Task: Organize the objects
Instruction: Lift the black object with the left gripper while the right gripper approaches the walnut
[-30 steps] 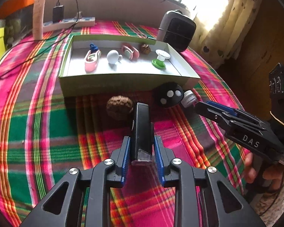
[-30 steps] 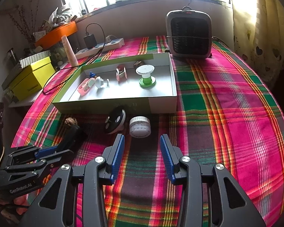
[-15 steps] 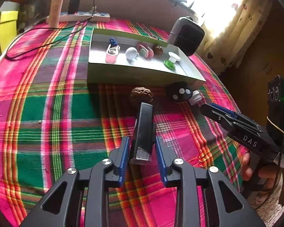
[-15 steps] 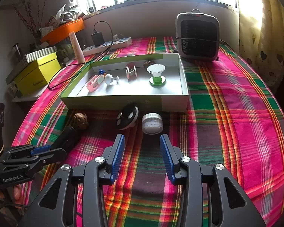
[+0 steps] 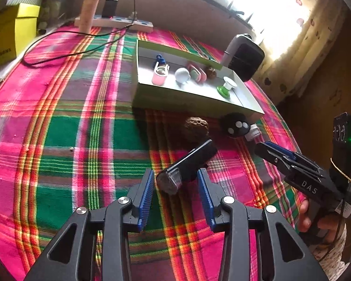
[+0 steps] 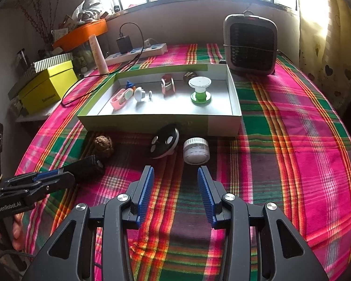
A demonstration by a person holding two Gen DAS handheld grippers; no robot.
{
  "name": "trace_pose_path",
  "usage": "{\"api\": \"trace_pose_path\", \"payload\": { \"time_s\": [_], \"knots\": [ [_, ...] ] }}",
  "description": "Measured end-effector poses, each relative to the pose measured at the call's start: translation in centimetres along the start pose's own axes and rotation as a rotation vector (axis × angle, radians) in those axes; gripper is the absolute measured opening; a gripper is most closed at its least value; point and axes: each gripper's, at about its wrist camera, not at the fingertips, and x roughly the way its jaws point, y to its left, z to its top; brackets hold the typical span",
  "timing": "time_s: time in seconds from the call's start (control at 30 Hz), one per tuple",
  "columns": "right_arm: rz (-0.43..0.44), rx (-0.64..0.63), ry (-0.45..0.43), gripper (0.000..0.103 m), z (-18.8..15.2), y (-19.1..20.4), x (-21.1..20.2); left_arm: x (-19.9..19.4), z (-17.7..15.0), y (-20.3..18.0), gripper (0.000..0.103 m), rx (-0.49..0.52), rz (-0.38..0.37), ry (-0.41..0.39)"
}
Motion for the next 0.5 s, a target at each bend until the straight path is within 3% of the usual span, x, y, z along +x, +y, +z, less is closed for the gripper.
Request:
{"api": "trace_pose_path", "payload": {
  "time_s": [0.17, 0.3, 0.5],
  "knots": [
    [0.005, -0.011, -0.002, 0.040, 0.0, 0.4, 0.0, -0.2, 0.2, -0.8, 0.036, 0.067, 0.032, -0.015],
    [0.015, -0.023, 0.006, 0.040, -0.1, 0.9, 0.2, -0.6, 0.3, -1.4, 0.036, 0.129, 0.102, -0.054],
    [0.022, -0.038, 0.012, 0.041, -0.1, 1.4, 0.3, -0.7, 0.5, -2.4, 0.036, 0.216, 0.125, -0.070]
  ]
}}
